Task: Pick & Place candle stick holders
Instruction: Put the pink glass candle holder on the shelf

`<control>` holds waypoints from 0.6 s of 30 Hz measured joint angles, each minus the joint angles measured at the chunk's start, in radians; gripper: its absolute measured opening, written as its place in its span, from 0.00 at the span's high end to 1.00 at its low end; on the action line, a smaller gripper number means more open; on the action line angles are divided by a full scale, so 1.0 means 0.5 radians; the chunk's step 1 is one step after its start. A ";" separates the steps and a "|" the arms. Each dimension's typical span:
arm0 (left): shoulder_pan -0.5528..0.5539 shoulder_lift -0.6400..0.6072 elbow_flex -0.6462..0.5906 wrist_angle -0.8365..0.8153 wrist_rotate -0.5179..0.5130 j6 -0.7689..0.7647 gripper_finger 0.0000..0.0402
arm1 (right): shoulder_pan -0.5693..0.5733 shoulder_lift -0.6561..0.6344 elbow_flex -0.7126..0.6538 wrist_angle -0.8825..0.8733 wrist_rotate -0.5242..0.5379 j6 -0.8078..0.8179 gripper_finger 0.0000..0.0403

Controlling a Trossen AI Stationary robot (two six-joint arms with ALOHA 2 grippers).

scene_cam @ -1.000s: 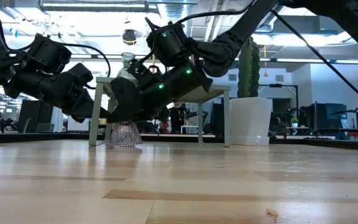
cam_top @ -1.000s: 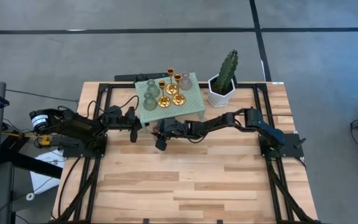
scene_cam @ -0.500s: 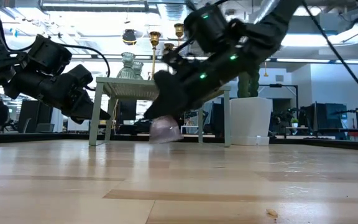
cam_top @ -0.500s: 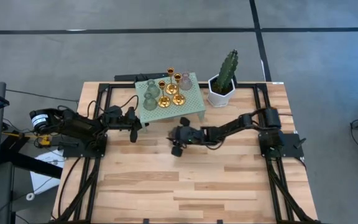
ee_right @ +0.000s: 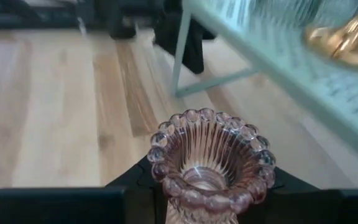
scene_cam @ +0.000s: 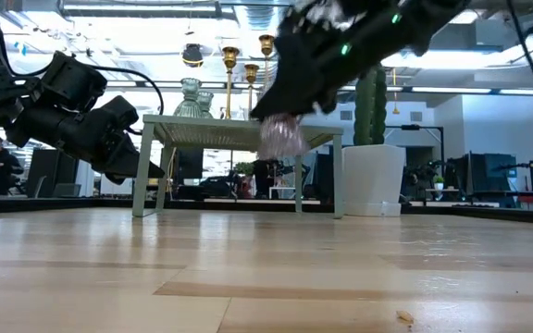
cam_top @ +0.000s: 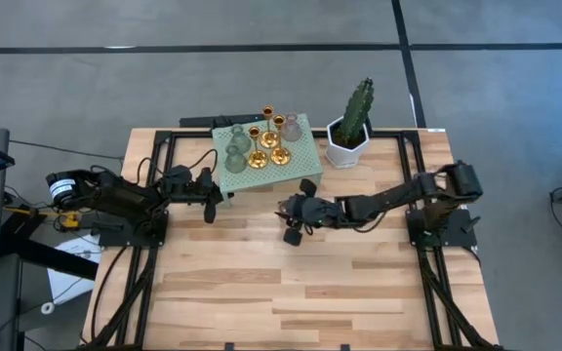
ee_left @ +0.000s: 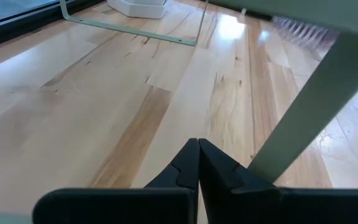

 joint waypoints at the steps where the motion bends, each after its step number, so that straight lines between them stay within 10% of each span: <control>1: 0.000 0.000 0.000 0.000 0.000 0.000 0.99 | 0.007 -0.042 0.000 -0.015 0.005 0.001 0.72; 11: 0.000 0.000 0.000 0.001 0.000 0.006 0.99 | 0.015 -0.449 0.002 -0.323 0.398 -0.097 0.72; 18: 0.001 0.000 -0.001 0.008 0.000 0.006 0.99 | -0.307 -0.466 0.003 -0.216 0.156 -0.180 0.72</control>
